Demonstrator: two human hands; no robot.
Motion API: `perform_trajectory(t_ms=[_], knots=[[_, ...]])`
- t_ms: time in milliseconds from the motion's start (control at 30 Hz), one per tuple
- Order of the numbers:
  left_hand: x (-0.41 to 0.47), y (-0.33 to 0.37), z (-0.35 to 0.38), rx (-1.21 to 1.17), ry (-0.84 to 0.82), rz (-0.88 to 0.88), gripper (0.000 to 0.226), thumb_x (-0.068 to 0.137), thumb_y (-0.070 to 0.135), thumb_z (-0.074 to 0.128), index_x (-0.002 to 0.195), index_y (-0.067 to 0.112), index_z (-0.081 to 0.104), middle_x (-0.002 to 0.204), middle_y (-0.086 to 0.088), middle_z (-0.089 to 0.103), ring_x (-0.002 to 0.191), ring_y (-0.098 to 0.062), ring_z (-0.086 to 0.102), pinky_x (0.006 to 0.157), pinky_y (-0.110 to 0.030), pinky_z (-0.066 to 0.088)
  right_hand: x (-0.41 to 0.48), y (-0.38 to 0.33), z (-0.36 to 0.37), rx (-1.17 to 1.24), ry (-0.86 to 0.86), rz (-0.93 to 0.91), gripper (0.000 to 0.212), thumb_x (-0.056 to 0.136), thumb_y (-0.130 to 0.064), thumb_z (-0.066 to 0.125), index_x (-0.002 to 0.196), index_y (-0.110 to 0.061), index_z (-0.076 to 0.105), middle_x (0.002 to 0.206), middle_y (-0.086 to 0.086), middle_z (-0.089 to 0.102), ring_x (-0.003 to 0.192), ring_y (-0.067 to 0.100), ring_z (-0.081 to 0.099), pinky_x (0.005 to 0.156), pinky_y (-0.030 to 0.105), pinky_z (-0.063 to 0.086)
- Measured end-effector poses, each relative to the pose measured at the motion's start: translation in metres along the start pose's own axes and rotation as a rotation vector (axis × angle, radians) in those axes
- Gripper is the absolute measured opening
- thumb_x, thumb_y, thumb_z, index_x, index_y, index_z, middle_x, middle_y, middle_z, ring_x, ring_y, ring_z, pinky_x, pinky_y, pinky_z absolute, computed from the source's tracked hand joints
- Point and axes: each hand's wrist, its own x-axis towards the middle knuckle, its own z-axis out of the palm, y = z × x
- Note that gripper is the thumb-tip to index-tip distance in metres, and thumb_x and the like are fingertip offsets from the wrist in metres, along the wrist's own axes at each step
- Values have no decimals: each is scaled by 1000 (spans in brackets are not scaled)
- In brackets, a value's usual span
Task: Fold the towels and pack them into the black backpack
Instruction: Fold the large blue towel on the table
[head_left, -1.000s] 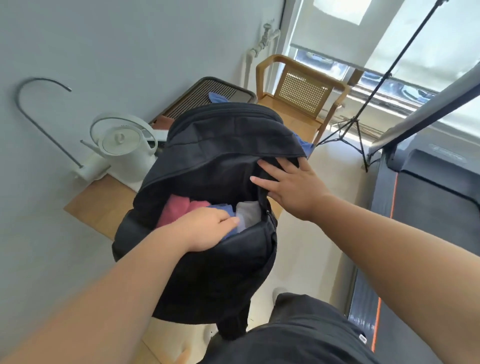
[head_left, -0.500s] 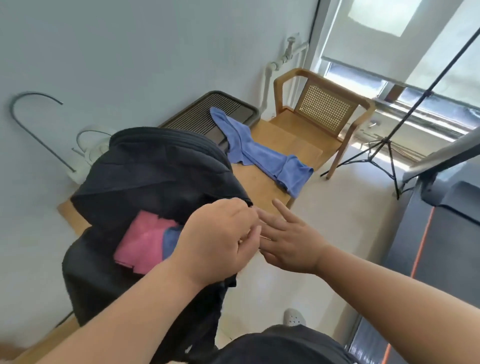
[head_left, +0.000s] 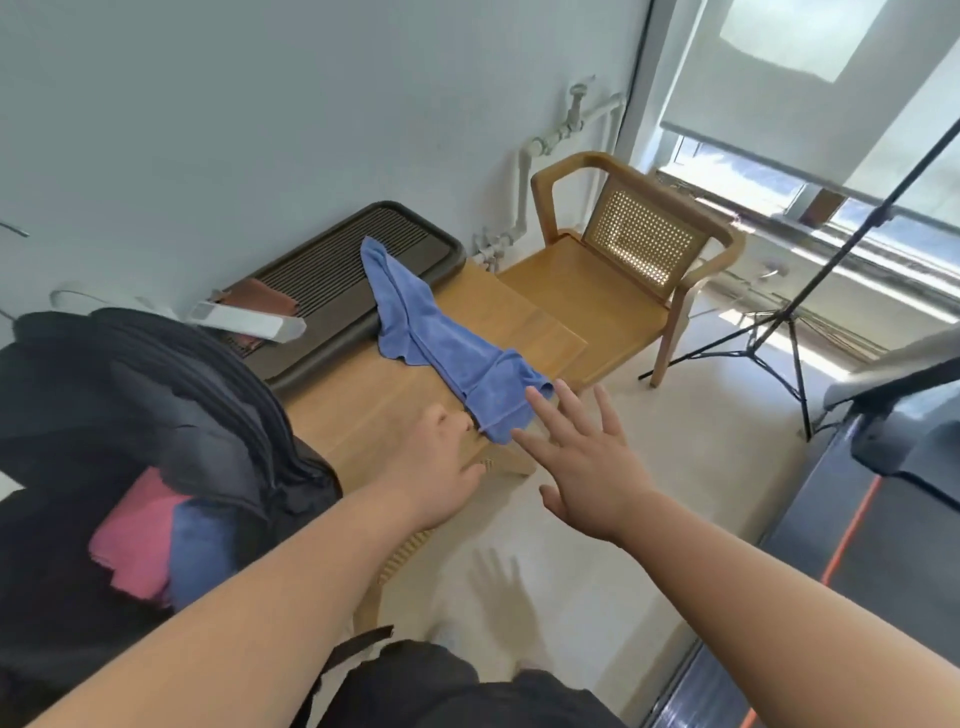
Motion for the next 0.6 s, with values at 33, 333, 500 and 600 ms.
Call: perform_trajectory(t_ms=[33, 333, 500, 600], knots=[[13, 1, 8, -3, -16, -18, 48, 93, 44, 61, 132, 20, 48, 136, -1, 39, 112, -22, 51, 95, -34, 43, 4, 7, 4, 14, -19, 18, 71, 85, -48, 62, 150, -32, 40, 168, 11, 6, 154, 38, 2, 118, 66, 0], [139, -13, 52, -68, -187, -189, 71, 80, 51, 59, 141, 23, 36, 136, -4, 40, 115, -30, 51, 93, -45, 49, 61, 78, 16, 140, -211, 92, 69, 95, -55, 49, 155, -39, 19, 166, 2, -22, 154, 30, -15, 122, 57, -8], [187, -16, 56, -203, -196, -297, 29, 85, 34, 64, 103, 16, 50, 108, -3, 52, 103, -27, 58, 85, -38, 52, 89, 113, 16, 171, -296, 122, 71, 95, -55, 49, 156, -41, 15, 166, 1, -21, 154, 29, -12, 123, 55, -6], [203, -26, 63, -230, -220, -370, 24, 85, 33, 64, 95, 17, 51, 103, -3, 55, 94, -25, 59, 81, -41, 54, 110, 125, 16, 215, -321, 96, 69, 96, -55, 49, 156, -41, 18, 167, 0, -19, 155, 29, -10, 123, 55, -5]])
